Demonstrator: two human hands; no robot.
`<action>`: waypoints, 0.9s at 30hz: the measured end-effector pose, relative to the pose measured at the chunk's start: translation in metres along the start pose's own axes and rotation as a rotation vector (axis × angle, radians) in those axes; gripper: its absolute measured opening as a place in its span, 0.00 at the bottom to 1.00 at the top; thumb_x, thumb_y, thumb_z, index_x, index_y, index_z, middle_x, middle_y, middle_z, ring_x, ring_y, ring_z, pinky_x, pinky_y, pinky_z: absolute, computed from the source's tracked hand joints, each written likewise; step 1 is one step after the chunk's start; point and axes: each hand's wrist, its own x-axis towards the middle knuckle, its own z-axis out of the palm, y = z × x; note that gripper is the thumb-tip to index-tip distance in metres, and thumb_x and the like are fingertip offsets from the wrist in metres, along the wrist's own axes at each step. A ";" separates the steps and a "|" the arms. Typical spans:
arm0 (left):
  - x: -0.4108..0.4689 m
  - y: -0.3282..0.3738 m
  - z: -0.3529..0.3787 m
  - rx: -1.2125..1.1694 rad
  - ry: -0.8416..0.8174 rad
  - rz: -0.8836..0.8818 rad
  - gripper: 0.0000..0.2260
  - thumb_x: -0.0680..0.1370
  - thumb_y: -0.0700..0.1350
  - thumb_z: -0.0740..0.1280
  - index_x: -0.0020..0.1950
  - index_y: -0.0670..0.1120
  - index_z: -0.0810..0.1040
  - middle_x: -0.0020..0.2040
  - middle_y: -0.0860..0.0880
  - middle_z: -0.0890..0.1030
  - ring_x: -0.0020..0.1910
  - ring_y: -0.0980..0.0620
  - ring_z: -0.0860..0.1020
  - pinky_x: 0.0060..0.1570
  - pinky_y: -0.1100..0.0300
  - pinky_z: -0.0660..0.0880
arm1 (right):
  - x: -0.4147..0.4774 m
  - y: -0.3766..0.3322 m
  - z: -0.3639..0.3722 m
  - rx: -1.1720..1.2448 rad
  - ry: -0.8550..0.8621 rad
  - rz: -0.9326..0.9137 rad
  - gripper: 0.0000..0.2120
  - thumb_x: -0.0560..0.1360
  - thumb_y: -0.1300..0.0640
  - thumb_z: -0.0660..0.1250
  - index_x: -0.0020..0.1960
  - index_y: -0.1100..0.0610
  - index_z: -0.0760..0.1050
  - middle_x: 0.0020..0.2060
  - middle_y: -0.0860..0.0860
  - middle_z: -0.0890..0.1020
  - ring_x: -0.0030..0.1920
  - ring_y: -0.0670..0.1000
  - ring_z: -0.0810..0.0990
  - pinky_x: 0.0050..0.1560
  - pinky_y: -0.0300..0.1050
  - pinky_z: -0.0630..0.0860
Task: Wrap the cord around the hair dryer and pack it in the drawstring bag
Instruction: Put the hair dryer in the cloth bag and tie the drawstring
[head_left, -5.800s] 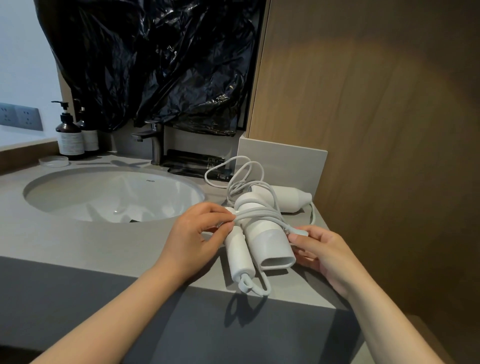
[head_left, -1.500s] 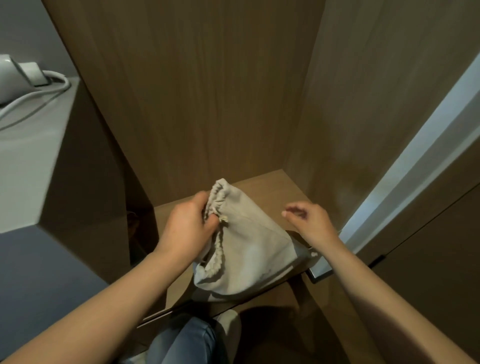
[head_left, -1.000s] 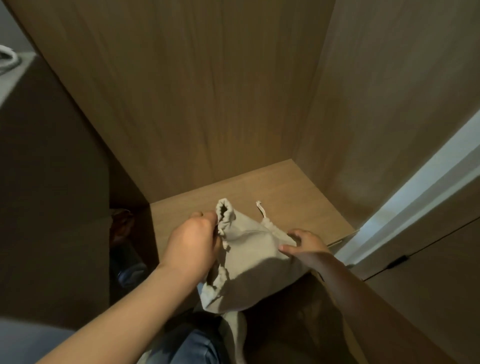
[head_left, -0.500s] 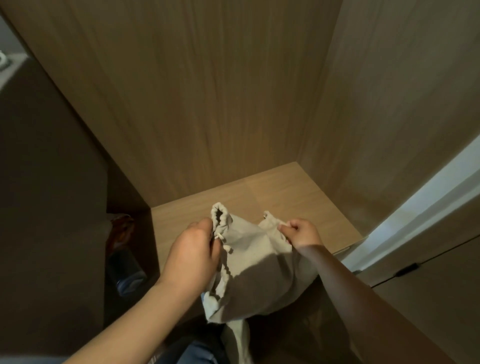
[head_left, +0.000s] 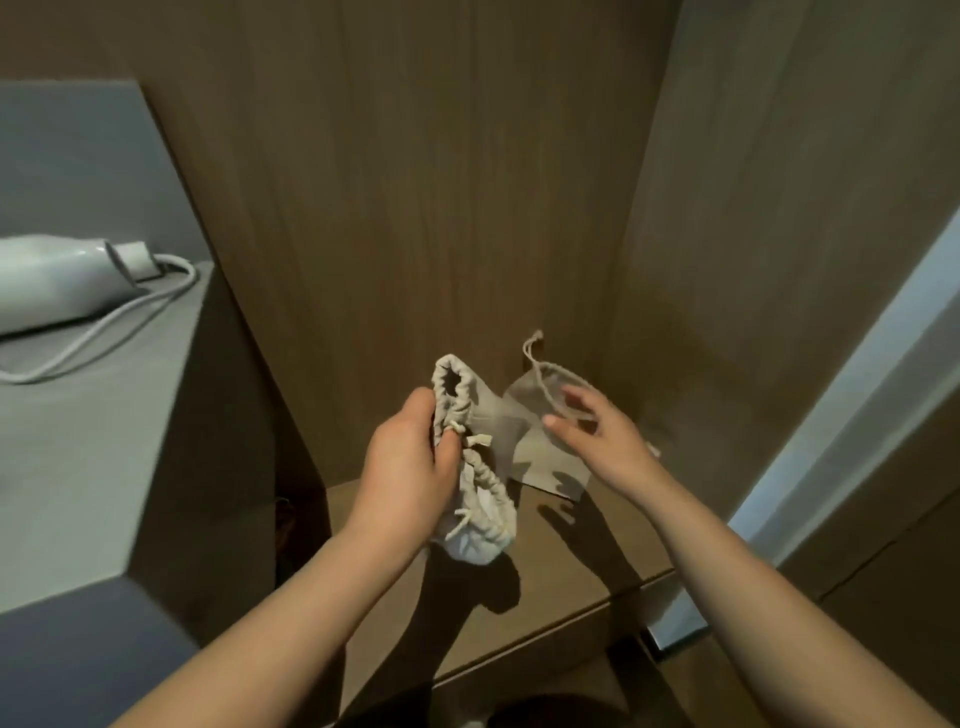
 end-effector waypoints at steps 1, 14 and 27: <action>-0.001 0.006 -0.005 -0.011 -0.014 0.019 0.02 0.79 0.40 0.64 0.49 0.47 0.73 0.41 0.52 0.79 0.39 0.58 0.78 0.35 0.64 0.74 | -0.014 -0.004 0.002 0.029 -0.024 -0.015 0.29 0.75 0.46 0.68 0.73 0.50 0.66 0.68 0.47 0.72 0.63 0.45 0.74 0.62 0.43 0.73; -0.035 0.069 -0.119 -0.060 -0.020 0.251 0.02 0.77 0.42 0.66 0.46 0.46 0.77 0.39 0.51 0.80 0.40 0.52 0.77 0.40 0.55 0.74 | -0.107 -0.119 -0.017 0.062 -0.037 -0.355 0.11 0.72 0.54 0.74 0.54 0.47 0.83 0.49 0.41 0.84 0.54 0.43 0.81 0.57 0.48 0.78; -0.091 0.091 -0.277 0.126 0.094 0.216 0.44 0.63 0.74 0.67 0.72 0.53 0.65 0.63 0.56 0.75 0.58 0.58 0.76 0.59 0.57 0.75 | -0.159 -0.252 -0.004 -0.027 0.050 -0.673 0.06 0.76 0.54 0.69 0.41 0.53 0.79 0.36 0.48 0.83 0.37 0.42 0.79 0.38 0.35 0.73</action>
